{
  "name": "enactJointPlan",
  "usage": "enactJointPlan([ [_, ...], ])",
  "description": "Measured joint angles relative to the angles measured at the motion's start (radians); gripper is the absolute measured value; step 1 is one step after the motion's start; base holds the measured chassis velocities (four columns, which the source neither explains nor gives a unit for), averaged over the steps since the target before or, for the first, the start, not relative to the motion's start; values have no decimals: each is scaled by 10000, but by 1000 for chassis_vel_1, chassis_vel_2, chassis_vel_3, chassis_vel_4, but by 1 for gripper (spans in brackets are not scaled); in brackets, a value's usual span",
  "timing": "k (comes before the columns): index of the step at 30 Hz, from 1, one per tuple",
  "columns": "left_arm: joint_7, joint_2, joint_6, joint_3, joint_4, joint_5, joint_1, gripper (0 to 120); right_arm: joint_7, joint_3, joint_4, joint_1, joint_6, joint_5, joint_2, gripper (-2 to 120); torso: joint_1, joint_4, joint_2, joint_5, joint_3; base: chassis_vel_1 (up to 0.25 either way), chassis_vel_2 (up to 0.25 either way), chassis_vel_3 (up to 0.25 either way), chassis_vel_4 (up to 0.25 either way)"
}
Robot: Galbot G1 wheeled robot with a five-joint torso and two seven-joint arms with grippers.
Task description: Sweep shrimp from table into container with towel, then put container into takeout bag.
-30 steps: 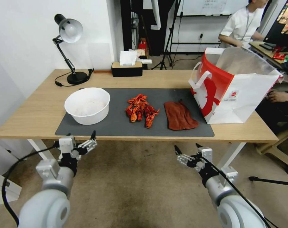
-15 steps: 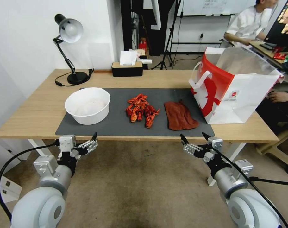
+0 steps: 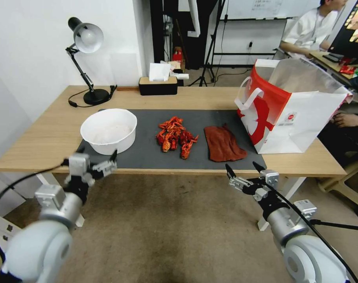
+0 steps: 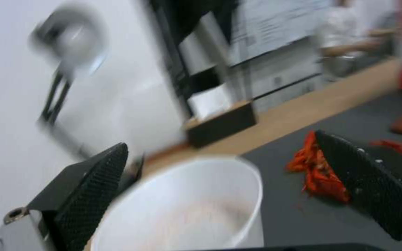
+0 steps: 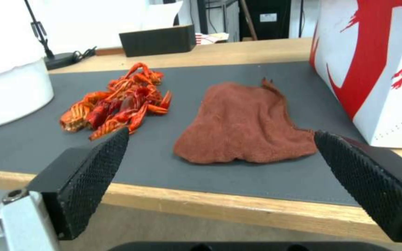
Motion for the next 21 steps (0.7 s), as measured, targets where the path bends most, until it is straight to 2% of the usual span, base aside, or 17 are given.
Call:
enactJointPlan([
  [1,659,656,-19,-97,166,252,-296,100,-17,20,-1,-14,3,-35,-21,100,0,3,0,2,0,0,0,0,0],
  [2,1517,1640,-36,-138,424,512,-782,100,-44,30,-1,-18,6,-103,-34,100,0,0,0,14,-1,0,0,0,0],
  [3,1517,1640,-36,-138,424,512,-782,100,-44,30,-1,-18,6,-103,-34,100,0,0,0,14,-1,0,0,0,0],
  [4,2551,2646,-106,-90,778,639,-1317,100,-62,31,-5,-26,6,-163,-30,100,0,-8,1,17,0,0,0,0,0],
  [5,3386,3302,-236,54,1108,757,-1725,100,-68,27,-6,-31,6,-195,-15,100,1,-6,0,13,0,0,0,0,0],
  [6,3386,3302,-236,54,1108,757,-1725,100,-68,27,-6,-31,6,-195,-15,100,1,-6,0,13,0,0,0,0,0],
  [8,5129,4369,-646,314,1705,985,-2453,100,-71,-10,-7,-47,10,-238,44,100,1,-8,0,10,1,0,0,0,0],
  [9,5752,4805,-727,321,1846,1144,-2591,100,-71,-79,-49,11,14,-242,24,100,1,-9,0,7,1,0,0,0,0],
  [10,5752,4805,-727,321,1846,1144,-2591,100,-71,-79,-49,11,14,-242,24,100,1,-9,0,7,1,0,0,0,0],
  [11,6549,5512,-750,262,2005,1343,-2621,100,-70,-230,-188,205,25,-242,-81,100,1,5,0,12,0,0,0,0,0],
  [12,6818,5798,-730,255,2074,1457,-2634,100,-70,-280,-239,254,30,-241,-128,100,1,9,0,15,0,0,0,0,0],
  [13,6818,5798,-730,255,2074,1457,-2634,100,-70,-280,-239,254,30,-241,-128,100,1,9,0,15,0,0,0,0,0],
  [15,7169,6433,-620,537,2312,1726,-2835,100,-96,-321,-310,269,39,-240,-208,100,1,7,0,7,-1,0,0,0,0],
  [20,7277,6718,-584,901,2521,1877,-3069,100,-129,-320,-307,201,67,-244,-196,100,1,-3,0,11,0,0,0,0,0],
  [21,7237,6789,-564,1140,2643,1872,-3179,100,-141,-320,-294,164,83,-279,-164,100,1,-2,0,10,0,0,0,0,0],
])
